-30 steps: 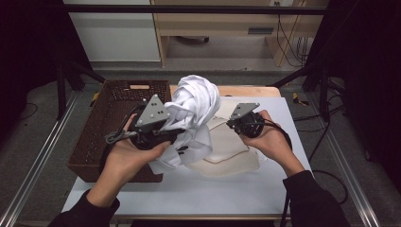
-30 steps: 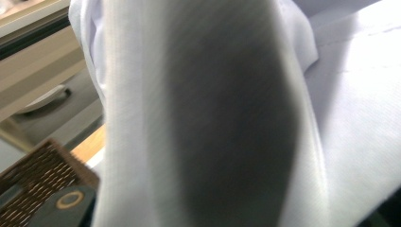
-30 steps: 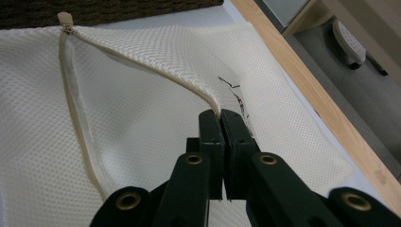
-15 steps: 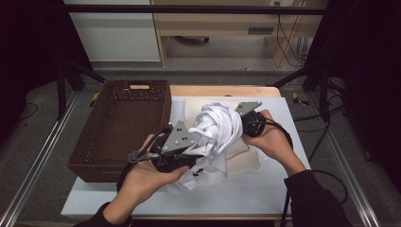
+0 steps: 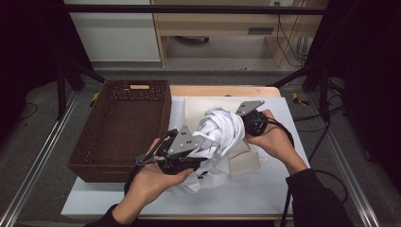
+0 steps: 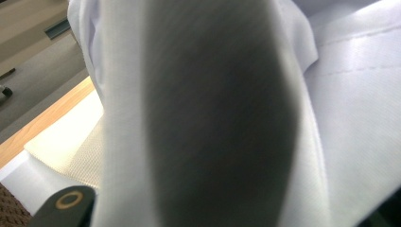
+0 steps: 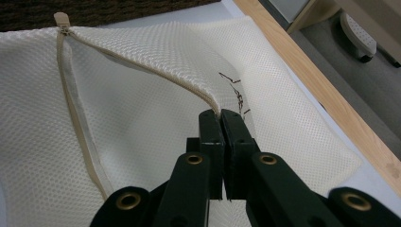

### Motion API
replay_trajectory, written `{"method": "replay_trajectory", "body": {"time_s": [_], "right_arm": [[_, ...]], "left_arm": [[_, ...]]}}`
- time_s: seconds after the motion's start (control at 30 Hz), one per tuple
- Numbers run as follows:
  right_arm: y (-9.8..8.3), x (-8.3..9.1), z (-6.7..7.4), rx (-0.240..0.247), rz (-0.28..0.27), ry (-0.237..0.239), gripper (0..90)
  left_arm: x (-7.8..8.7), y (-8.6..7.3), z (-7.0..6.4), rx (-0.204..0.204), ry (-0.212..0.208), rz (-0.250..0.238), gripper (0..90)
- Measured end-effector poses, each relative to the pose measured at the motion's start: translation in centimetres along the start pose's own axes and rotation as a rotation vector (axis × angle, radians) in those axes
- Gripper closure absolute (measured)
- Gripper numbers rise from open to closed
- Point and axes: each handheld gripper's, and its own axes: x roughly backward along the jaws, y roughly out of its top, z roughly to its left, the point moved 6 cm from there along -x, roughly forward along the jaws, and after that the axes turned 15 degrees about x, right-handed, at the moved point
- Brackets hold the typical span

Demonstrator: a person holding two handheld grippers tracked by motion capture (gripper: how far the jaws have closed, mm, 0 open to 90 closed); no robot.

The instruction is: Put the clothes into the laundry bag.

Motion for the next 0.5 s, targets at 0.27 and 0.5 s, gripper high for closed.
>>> {"method": "replay_trajectory", "body": {"time_s": [0.27, 0.5], "right_arm": [[0.04, -0.04, 0.02, -0.002, 0.001, 0.0, 88.4], [0.04, -0.04, 0.0, -0.007, -0.002, 0.0, 88.4]], "left_arm": [[0.2, -0.2, -0.01, 0.004, -0.002, -0.001, 61.4], [0.66, -0.5, 0.01, 0.003, 0.002, -0.009, 61.4]]}}
